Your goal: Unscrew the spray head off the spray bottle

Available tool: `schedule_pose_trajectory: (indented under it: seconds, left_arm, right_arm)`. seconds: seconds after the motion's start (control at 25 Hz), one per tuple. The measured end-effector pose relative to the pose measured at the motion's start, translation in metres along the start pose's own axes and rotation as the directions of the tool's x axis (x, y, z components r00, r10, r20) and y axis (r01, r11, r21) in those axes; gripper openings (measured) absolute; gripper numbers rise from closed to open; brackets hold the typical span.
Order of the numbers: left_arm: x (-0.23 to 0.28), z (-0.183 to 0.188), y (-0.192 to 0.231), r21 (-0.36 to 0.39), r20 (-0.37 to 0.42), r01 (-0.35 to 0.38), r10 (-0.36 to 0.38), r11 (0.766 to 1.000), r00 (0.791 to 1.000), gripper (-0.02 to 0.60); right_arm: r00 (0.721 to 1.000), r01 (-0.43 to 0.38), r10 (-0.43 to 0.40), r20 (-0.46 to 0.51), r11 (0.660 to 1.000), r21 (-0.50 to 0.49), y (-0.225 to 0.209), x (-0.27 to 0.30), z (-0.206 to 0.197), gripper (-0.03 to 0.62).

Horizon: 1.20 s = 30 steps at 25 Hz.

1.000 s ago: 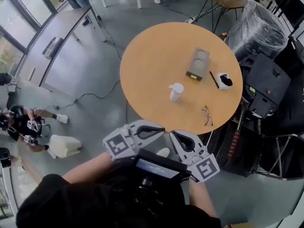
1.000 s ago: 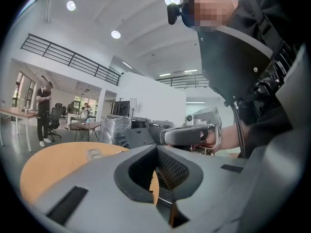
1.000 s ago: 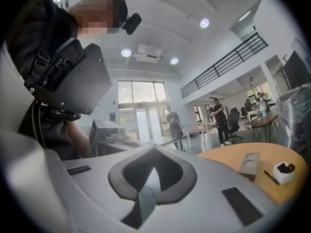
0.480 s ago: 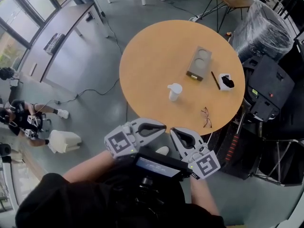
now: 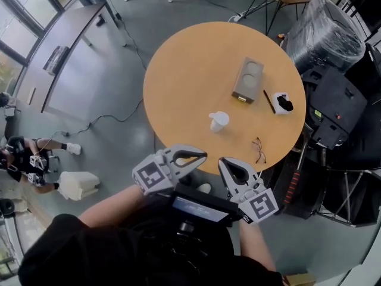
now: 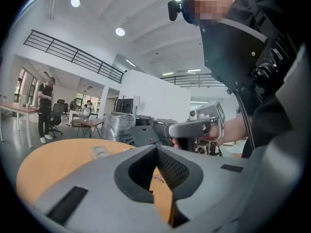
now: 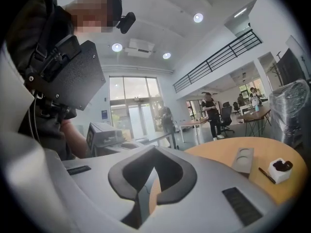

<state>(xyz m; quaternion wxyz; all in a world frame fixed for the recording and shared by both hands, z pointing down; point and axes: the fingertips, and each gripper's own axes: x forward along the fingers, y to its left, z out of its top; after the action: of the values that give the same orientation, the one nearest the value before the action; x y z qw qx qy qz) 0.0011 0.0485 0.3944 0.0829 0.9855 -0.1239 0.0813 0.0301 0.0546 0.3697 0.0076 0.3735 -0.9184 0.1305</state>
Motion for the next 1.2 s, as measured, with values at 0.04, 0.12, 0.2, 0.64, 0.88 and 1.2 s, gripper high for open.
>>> schedule_pose_trajectory:
  seconds: [0.04, 0.12, 0.2, 0.64, 0.88, 1.2]
  left_arm:
    - [0.001, -0.003, 0.01, 0.006, -0.002, 0.006, -0.006, 1.0, 1.0, 0.035]
    - [0.004, -0.012, 0.029, 0.028, -0.004, 0.018, -0.018, 0.999, 1.0, 0.035]
    - [0.009, -0.026, 0.046, 0.038, -0.012, 0.023, -0.023, 0.999, 1.0, 0.035]
    - [0.054, -0.11, 0.13, -0.015, -0.032, -0.008, 0.008, 1.0, 0.999, 0.042]
    - [0.084, -0.176, 0.168, -0.042, -0.063, -0.059, 0.056, 0.997, 0.996, 0.1]
    - [0.11, -0.247, 0.211, -0.058, -0.078, -0.091, 0.086, 0.994, 0.993, 0.175]
  right_arm:
    - [1.0, 0.015, -0.014, 0.007, 1.0, -0.002, -0.006, 0.006, 0.0, -0.005]
    - [0.999, 0.041, -0.04, 0.02, 0.999, -0.01, -0.02, 0.019, -0.003, -0.005]
    - [0.998, 0.061, -0.061, 0.016, 0.998, 0.0, -0.035, 0.03, -0.013, -0.005]
    - [0.995, 0.104, -0.104, 0.005, 0.993, 0.053, -0.103, 0.085, -0.075, -0.005]
    - [0.993, 0.114, -0.113, -0.014, 0.991, 0.064, -0.135, 0.106, -0.12, -0.005]
    - [0.992, 0.13, -0.129, -0.017, 0.988, 0.089, -0.164, 0.131, -0.167, -0.005]
